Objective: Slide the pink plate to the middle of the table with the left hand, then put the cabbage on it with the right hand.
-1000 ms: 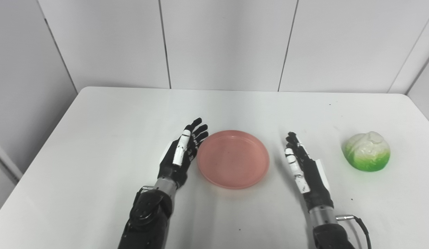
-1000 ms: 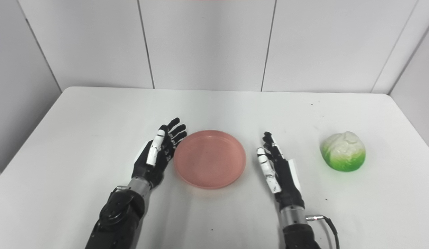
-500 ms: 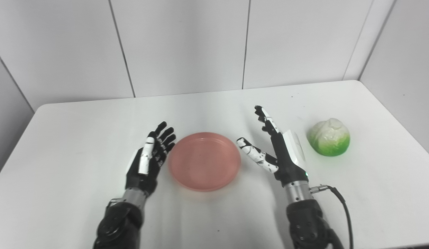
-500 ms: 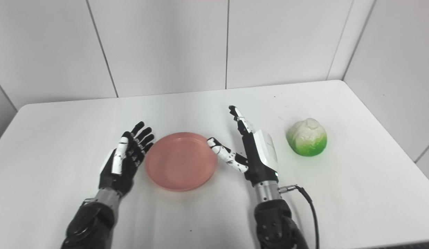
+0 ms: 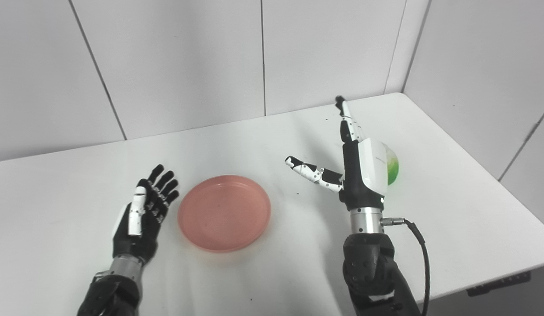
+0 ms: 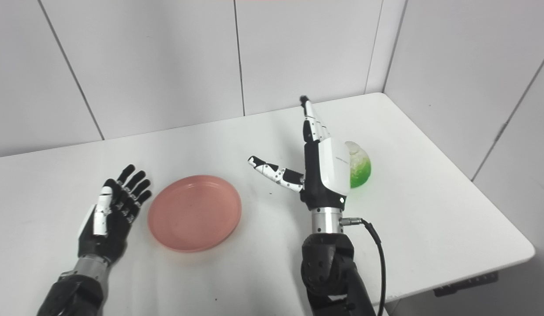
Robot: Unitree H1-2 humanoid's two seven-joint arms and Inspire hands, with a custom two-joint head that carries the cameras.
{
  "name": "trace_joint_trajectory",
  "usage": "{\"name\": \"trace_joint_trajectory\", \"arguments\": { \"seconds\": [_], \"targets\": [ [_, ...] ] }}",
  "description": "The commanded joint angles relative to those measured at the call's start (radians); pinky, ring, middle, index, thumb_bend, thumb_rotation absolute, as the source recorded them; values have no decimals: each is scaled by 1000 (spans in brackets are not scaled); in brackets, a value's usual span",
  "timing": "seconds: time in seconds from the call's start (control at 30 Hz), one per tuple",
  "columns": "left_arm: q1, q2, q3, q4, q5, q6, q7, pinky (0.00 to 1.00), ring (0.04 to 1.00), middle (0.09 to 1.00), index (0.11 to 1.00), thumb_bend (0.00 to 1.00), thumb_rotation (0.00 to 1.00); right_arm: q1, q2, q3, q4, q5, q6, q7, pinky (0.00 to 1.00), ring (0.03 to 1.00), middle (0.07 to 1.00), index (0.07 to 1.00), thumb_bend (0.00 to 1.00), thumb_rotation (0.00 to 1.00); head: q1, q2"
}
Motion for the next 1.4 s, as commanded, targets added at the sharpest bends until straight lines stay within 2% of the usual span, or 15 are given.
{"name": "trace_joint_trajectory", "arguments": {
  "seconds": [0.0, 0.1, 0.27, 0.47, 0.53, 0.63, 0.77, 0.97, 1.17, 1.37],
  "targets": [
    [42, 18, 3, 69, 8, 31, 4, 916, 911, 913, 910, 447, 1000, -36, -1, -7, -45, -34, 34, -9, 790, 903, 950, 987, 1000, 530, -7, 0],
    [36, 24, 6, 83, 6, 29, -3, 923, 915, 915, 910, 446, 1000, -30, 10, -19, -60, -73, 101, -3, 729, 889, 973, 999, 1000, 538, -17, 0],
    [30, 32, 14, 94, -2, 31, -16, 925, 913, 912, 907, 437, 1000, -20, 29, -31, -59, -107, 174, -21, 711, 896, 996, 1000, 998, 521, -31, 3],
    [22, 39, 24, 112, -22, 29, -31, 929, 916, 917, 911, 434, 1000, -12, 39, -58, -38, -127, 214, -77, 656, 875, 1000, 1000, 996, 531, -37, 6],
    [21, 42, 24, 116, -23, 27, -33, 929, 919, 921, 914, 434, 1000, -10, 37, -62, -39, -129, 222, -82, 700, 898, 1000, 1000, 987, 524, -42, 7],
    [18, 48, 25, 123, -24, 26, -35, 930, 921, 923, 914, 433, 1000, 0, 27, -79, -42, -108, 220, -98, 716, 907, 1000, 1000, 977, 524, -50, 8],
    [14, 49, 32, 127, -31, 34, -33, 922, 918, 920, 908, 431, 1000, 3, 19, -105, -51, -83, 215, -110, 644, 869, 1000, 1000, 990, 528, -57, 8],
    [9, 51, 41, 140, -39, 29, -38, 921, 911, 914, 907, 423, 1000, 1, -1, -143, -84, -76, 265, -79, 589, 839, 1000, 1000, 1000, 568, -67, 10],
    [7, 52, 47, 143, -45, 36, -40, 925, 913, 914, 904, 414, 1000, -7, -16, -164, -80, -69, 314, -14, 606, 847, 1000, 1000, 1000, 544, -77, 15],
    [4, 53, 51, 151, -54, 36, -44, 928, 914, 914, 904, 410, 1000, -19, -26, -185, -47, -34, 313, 20, 623, 841, 987, 1000, 1000, 494, -77, 15]
  ]
}}
